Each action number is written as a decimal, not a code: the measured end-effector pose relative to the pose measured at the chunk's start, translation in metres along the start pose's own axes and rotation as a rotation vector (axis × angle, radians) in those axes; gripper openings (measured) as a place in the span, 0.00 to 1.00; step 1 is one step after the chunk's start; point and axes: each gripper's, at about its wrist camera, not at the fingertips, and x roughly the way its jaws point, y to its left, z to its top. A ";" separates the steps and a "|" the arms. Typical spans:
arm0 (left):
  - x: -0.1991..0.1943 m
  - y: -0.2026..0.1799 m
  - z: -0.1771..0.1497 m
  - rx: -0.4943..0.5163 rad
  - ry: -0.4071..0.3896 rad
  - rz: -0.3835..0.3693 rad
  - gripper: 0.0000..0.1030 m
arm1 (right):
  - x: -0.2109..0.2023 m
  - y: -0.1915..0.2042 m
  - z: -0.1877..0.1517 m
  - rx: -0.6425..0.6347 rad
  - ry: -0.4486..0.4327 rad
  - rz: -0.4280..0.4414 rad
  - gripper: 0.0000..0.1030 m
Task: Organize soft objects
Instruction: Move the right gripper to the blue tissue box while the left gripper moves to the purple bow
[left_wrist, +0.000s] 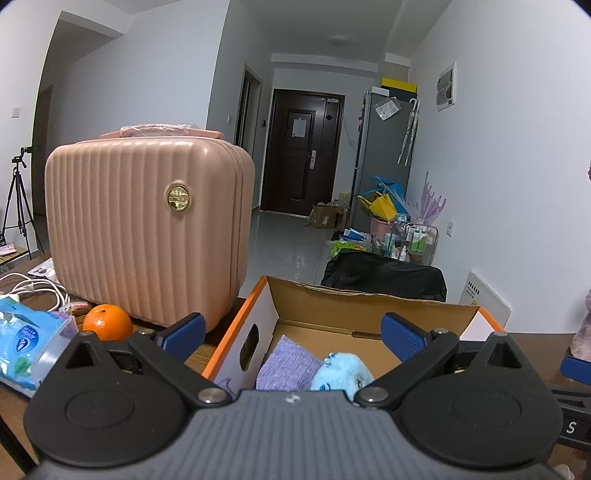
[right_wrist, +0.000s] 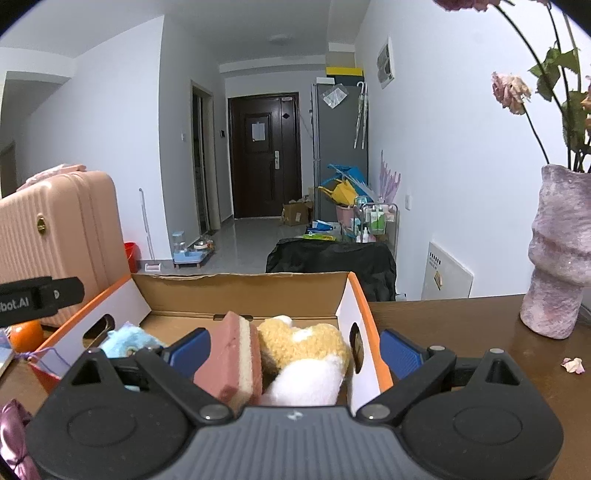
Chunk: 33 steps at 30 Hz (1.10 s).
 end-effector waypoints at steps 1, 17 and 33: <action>-0.003 0.001 -0.001 0.000 -0.002 -0.002 1.00 | -0.004 0.000 -0.001 -0.003 -0.003 0.002 0.95; -0.053 0.015 -0.018 0.013 -0.005 -0.026 1.00 | -0.068 0.001 -0.024 -0.031 -0.053 0.034 0.95; -0.106 0.025 -0.035 0.058 0.010 -0.045 1.00 | -0.128 0.014 -0.048 -0.091 -0.078 0.088 0.95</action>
